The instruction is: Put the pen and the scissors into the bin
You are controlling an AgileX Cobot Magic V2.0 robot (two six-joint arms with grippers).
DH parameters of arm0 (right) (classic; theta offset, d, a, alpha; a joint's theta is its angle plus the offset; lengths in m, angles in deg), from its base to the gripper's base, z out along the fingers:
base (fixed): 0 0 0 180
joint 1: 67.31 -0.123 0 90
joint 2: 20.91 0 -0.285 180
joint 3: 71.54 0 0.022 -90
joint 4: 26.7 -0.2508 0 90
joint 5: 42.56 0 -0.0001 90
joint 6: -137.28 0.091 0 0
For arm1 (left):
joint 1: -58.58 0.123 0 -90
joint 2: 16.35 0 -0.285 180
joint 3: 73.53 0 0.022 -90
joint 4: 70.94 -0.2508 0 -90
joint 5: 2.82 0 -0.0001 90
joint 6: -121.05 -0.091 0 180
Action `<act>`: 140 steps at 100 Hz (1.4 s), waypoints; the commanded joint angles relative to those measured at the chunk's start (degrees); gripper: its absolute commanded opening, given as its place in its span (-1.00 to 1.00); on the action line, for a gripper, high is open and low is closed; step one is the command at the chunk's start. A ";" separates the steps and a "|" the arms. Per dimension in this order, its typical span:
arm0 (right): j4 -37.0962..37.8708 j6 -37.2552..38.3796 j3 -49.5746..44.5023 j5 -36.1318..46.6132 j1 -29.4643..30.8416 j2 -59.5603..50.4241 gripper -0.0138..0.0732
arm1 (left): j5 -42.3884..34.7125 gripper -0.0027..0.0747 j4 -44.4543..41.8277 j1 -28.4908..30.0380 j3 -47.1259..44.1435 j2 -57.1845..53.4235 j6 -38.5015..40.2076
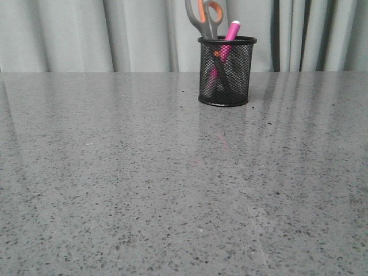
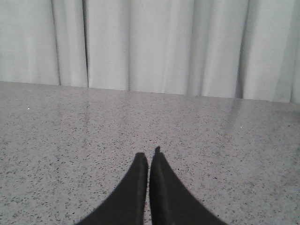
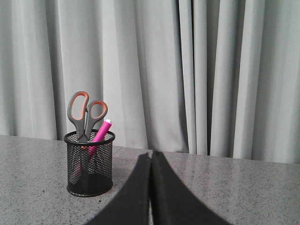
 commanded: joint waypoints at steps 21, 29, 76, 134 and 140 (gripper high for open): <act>1.99 0.34 -0.90 -14.74 6.61 -7.34 -0.86 | -4.53 -0.98 0.44 -0.38 -2.54 -1.81 0.77; 4.65 0.94 -2.85 -14.85 7.72 -11.52 -0.86 | -4.53 -0.98 0.44 -0.38 -2.54 -1.81 0.77; 6.17 2.78 -4.69 -21.99 8.27 -12.47 -0.86 | -4.53 -0.98 0.44 -0.38 -2.54 -1.81 0.77; 6.17 2.78 -4.69 -21.78 8.27 -12.47 -0.86 | -4.53 -0.98 0.44 -0.38 -2.54 -1.81 0.77; 6.17 2.78 -4.69 -21.78 8.27 -12.47 -0.86 | -4.53 -0.98 0.44 -0.38 -2.54 -1.81 0.77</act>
